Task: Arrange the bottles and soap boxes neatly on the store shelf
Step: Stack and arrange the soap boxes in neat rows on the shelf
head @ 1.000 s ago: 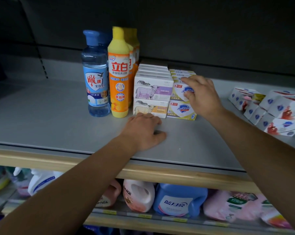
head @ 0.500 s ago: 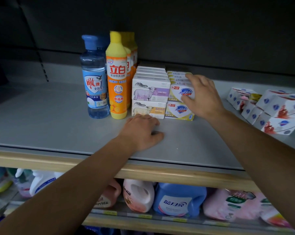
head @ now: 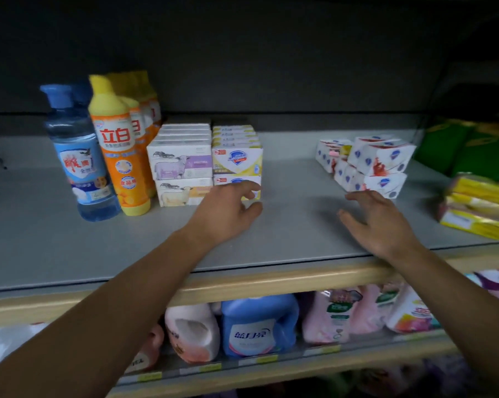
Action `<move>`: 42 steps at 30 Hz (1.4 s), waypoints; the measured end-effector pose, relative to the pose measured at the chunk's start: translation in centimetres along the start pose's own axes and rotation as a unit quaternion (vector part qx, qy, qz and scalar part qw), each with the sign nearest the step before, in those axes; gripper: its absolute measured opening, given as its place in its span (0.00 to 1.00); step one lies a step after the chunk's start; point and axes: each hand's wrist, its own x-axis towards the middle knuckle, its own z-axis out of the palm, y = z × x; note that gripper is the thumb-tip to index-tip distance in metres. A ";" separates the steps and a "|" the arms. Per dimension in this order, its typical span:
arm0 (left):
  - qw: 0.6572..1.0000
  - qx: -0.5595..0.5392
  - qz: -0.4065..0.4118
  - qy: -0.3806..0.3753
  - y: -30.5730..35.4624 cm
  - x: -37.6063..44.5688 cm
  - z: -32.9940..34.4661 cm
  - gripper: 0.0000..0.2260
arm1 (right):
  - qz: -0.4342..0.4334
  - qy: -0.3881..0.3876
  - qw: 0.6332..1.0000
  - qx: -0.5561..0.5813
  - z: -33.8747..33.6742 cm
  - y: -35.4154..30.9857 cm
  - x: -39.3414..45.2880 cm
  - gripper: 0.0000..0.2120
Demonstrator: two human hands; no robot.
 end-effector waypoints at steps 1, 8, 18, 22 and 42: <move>1.000 -0.016 0.005 0.002 1.2 0.7 0.8 0.15 | 0.021 0.000 1.000 -0.014 -0.6 1.5 -0.4 0.23; 0.996 -0.079 0.029 0.039 8.8 6.2 6.0 0.14 | 0.096 -0.060 0.989 -0.091 -1.2 6.6 -1.2 0.24; 0.992 0.036 0.113 0.031 14.6 14.9 12.5 0.23 | 0.089 -0.041 0.991 -0.089 -0.6 6.9 -1.0 0.27; 0.988 0.130 0.085 0.025 15.0 16.3 15.0 0.28 | 0.087 -0.037 0.992 -0.082 -0.6 7.0 -1.0 0.27; 0.937 -0.342 -0.067 -0.014 7.7 4.2 6.7 0.17 | -0.009 0.037 0.984 0.175 -0.9 4.1 -0.9 0.42</move>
